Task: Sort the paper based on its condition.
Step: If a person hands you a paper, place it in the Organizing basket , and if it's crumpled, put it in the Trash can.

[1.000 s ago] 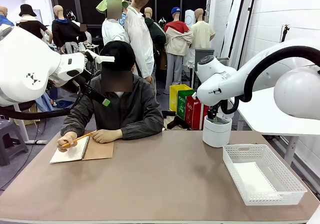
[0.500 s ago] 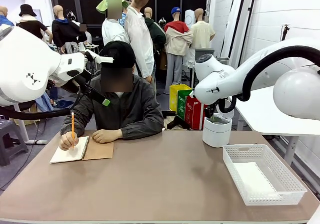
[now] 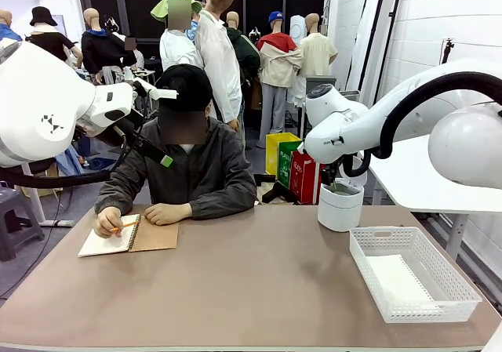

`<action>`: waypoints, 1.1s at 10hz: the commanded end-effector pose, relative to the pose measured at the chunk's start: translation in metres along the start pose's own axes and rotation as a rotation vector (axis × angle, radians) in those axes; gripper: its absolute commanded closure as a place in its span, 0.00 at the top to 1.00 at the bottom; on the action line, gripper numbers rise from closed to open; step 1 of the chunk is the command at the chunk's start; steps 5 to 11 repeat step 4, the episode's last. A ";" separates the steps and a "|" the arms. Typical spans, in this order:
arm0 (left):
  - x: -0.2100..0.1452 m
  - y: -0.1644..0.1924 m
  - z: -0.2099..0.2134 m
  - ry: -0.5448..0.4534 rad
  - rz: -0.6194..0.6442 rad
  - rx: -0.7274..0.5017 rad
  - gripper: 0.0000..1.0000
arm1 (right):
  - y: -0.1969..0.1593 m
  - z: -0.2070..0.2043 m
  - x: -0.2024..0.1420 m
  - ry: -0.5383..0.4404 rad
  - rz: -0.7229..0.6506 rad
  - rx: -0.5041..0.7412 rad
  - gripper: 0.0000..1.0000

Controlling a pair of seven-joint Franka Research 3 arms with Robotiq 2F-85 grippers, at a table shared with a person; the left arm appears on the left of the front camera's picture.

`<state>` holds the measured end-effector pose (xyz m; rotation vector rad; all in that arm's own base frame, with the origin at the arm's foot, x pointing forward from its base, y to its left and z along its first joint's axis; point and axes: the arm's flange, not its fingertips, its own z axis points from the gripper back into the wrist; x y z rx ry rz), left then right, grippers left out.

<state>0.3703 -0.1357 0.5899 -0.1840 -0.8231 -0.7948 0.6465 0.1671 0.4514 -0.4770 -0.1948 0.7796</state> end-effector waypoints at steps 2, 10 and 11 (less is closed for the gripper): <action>-0.001 0.000 0.000 0.001 0.015 0.002 1.00 | 0.000 -0.002 0.000 -0.007 0.003 -0.004 1.00; -0.001 0.000 0.000 0.001 0.015 0.002 1.00 | 0.000 -0.002 0.000 -0.007 0.003 -0.004 1.00; -0.001 0.000 0.000 0.001 0.015 0.002 1.00 | 0.000 -0.002 0.000 -0.007 0.003 -0.004 1.00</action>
